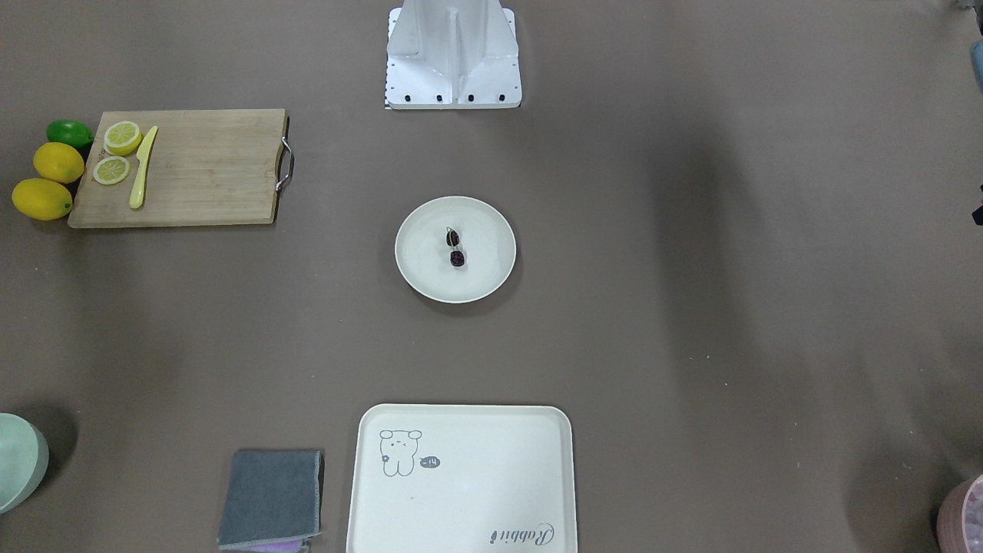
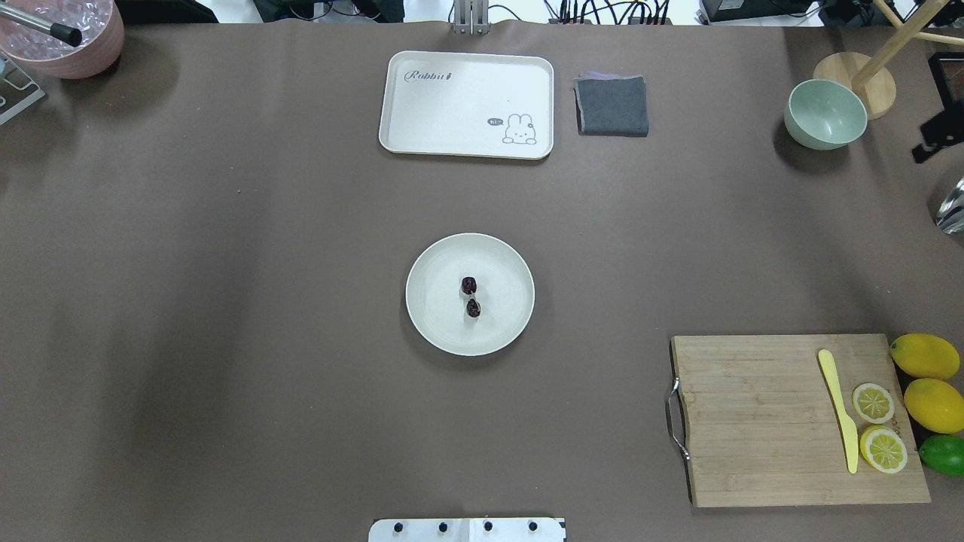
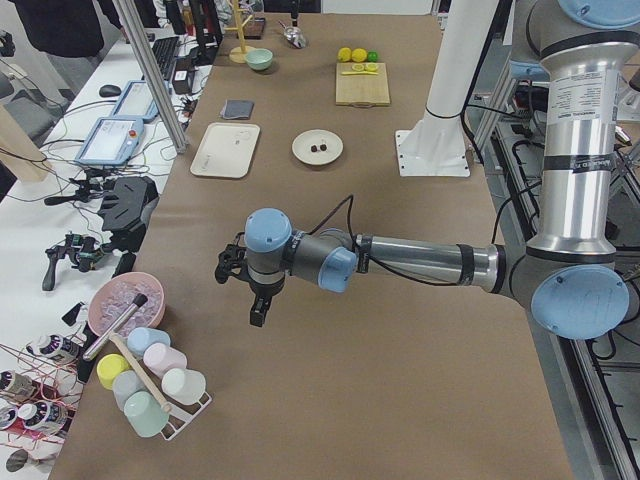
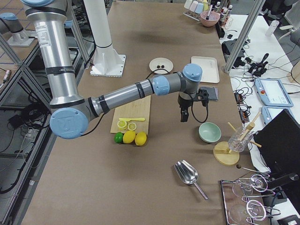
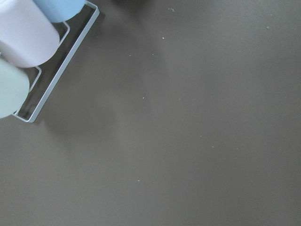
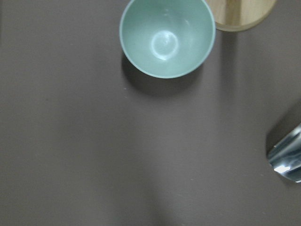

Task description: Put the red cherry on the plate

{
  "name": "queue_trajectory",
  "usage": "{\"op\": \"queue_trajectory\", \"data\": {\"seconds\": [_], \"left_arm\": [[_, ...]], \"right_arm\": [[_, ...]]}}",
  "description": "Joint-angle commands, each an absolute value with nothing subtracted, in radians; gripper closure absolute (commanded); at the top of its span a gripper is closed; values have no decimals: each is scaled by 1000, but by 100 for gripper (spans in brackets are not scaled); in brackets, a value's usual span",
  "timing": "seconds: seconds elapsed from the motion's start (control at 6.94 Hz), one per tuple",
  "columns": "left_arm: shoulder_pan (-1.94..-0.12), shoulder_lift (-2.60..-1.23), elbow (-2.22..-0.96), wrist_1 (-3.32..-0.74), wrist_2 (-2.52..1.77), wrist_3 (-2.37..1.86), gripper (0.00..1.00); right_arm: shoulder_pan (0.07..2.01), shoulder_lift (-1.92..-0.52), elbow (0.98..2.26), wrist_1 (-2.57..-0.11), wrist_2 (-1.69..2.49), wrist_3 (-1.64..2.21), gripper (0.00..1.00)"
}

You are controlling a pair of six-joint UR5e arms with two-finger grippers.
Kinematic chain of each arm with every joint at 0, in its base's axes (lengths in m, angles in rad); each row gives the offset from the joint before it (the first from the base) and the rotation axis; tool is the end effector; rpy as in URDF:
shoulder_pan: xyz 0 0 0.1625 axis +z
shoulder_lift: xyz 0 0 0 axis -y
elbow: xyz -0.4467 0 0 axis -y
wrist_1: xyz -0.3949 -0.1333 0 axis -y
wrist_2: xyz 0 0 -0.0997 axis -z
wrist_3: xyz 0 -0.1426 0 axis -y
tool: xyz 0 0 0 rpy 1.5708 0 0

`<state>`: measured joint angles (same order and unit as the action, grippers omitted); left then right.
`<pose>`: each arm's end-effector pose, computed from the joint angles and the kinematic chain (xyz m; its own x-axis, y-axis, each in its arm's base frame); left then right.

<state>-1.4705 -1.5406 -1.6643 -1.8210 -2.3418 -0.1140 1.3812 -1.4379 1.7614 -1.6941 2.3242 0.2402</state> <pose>0.0170 -0.5079 0.6506 0.6984 0.1761 -0.6937 -0.0159 0.9728 0.2310 -0.0689 -0.5488 0.5618 0.7148 -0.0343 0.6985 0.0151 0.9993 0.0337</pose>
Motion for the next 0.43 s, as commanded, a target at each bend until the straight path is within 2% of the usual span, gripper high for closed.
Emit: {"op": "queue_trajectory", "data": {"seconds": [0.0,0.29], "left_arm": [[-1506,-1537,-1664,-1781,-2342,-114,2],[-1506,-1540,-1664,-1781,-2335,-114,2]], "right_arm": [[1503,-1528,1695,-1694,2332,21,0],[1538,-1532,1634,-1669,2332,-7,0]]}}
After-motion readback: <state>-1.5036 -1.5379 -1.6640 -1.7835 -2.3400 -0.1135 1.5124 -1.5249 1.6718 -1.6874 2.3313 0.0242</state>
